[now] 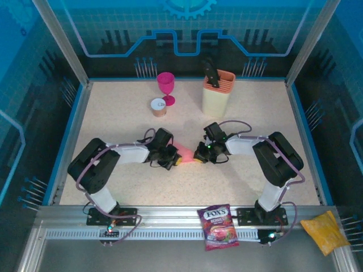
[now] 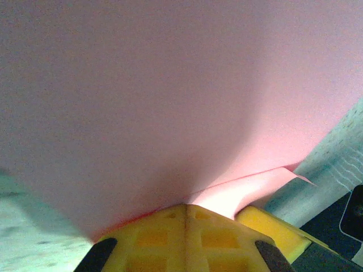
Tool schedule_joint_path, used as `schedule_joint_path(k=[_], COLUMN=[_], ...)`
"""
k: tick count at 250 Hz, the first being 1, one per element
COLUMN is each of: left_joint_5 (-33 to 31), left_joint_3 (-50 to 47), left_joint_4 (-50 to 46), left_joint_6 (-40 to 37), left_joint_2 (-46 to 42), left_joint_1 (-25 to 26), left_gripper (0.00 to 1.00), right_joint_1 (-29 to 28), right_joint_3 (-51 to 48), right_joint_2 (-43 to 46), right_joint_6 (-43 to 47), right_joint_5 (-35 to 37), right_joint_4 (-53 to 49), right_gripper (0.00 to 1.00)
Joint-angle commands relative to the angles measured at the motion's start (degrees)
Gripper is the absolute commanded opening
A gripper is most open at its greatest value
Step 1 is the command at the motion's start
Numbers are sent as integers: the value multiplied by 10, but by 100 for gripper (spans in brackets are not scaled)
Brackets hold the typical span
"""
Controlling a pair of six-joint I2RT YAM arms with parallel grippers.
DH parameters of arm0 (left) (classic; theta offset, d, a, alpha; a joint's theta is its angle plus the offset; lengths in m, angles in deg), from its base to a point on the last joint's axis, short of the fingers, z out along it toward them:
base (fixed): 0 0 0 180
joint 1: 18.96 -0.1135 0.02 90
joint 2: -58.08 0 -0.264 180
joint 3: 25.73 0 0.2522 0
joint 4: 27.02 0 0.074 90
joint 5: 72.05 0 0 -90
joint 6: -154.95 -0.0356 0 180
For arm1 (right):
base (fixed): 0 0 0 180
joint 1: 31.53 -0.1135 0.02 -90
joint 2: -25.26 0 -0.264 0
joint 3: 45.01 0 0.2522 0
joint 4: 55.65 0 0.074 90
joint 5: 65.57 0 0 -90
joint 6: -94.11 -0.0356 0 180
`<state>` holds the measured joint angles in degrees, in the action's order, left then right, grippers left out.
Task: Fold a paper plane with a square sheet of paper (pick it up from the middle)
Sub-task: Third fold the triangle at the center of the table.
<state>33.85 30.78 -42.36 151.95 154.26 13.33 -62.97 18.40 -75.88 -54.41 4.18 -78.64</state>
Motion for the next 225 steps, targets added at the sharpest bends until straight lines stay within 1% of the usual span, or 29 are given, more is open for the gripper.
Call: schedule_joint_path(k=[1,25,48,73,87,108,125,169,193,225], left_joint_5=[-55,-56,-55,-59,-41,-6,15,43,49,47], left_joint_3=[-60,-79,-75,-1,38,84,121,204,225,217], left_joint_4=[-140,-163,-191,-252,-262,-247,-234,-201,-195,-185], left_joint_6=[-40,-75,-137,-240,-271,-278,-277,-273,-273,-274], left_joint_2=[-7,-32,-63,-89,-93,-82,-52,39,73,89], left_joint_1=[-40,-68,-95,-94,-88,-70,-45,19,37,43], left_gripper=[0,0,0,0,0,0,0,0,0,0], right_joint_1=[19,20,21,20,20,20,20,17,14,12], right_joint_3=[-14,-14,-13,-11,-11,-11,-11,-15,-13,-9], right_joint_2=[-31,-34,-35,-36,-36,-38,-41,-52,-56,-61], right_joint_6=[-11,-10,-10,-9,-7,-7,-9,-19,-23,-27], right_joint_5=[73,70,67,64,63,63,61,53,53,52], right_joint_4=[-103,-102,-99,-98,-98,-97,-95,-84,-82,-82], right_gripper=[0,0,0,0,0,0,0,0,0,0])
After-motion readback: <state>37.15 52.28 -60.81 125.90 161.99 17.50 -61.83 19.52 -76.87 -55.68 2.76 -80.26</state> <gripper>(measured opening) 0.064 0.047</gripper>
